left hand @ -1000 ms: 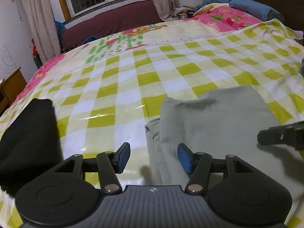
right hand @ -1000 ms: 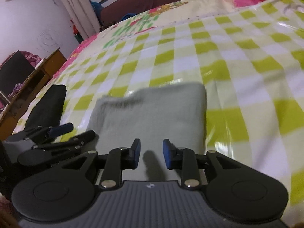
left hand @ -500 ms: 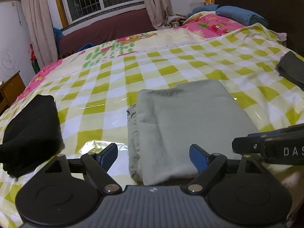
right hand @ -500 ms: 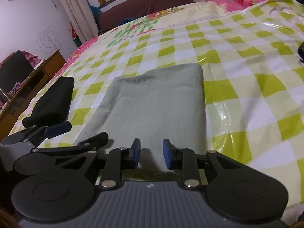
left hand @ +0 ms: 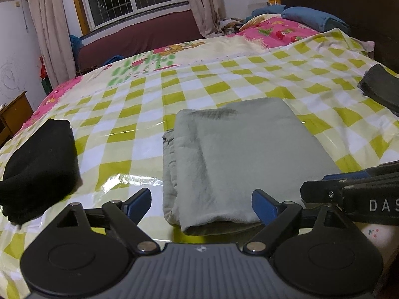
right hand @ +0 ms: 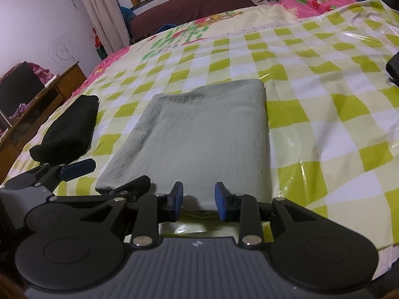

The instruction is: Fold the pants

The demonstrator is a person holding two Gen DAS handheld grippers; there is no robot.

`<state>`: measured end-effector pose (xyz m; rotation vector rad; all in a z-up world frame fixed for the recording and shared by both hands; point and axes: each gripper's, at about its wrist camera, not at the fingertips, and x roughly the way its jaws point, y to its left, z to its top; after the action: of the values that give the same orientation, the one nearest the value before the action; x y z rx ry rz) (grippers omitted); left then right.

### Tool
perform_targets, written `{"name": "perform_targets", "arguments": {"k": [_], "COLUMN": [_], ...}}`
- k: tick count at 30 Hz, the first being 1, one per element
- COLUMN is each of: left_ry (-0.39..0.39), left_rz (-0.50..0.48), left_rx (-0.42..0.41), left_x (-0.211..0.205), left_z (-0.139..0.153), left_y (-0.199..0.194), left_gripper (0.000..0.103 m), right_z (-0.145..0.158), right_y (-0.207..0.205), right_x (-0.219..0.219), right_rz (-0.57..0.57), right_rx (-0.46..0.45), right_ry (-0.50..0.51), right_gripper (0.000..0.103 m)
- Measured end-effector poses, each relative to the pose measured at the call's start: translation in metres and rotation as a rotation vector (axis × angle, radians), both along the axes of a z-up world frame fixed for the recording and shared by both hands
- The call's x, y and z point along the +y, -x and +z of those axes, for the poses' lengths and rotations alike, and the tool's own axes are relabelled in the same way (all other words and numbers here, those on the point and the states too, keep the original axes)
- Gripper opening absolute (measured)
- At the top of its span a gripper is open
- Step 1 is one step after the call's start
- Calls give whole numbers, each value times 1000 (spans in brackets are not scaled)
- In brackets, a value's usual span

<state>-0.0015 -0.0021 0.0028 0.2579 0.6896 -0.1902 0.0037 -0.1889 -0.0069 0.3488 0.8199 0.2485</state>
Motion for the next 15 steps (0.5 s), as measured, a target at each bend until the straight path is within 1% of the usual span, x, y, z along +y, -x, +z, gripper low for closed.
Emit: {"name": "perform_targets", "arguments": {"k": [15], "left_ry": [9], "left_rz": [7], "left_rx": [14], "left_x": [0], "left_z": [-3], "left_y": [-1], "left_gripper": [101], "right_z": [-2], "right_y": [1], "right_x": [2], "right_rz": [1], "right_rx": [5], "right_ry": [5], "right_gripper": [31]}}
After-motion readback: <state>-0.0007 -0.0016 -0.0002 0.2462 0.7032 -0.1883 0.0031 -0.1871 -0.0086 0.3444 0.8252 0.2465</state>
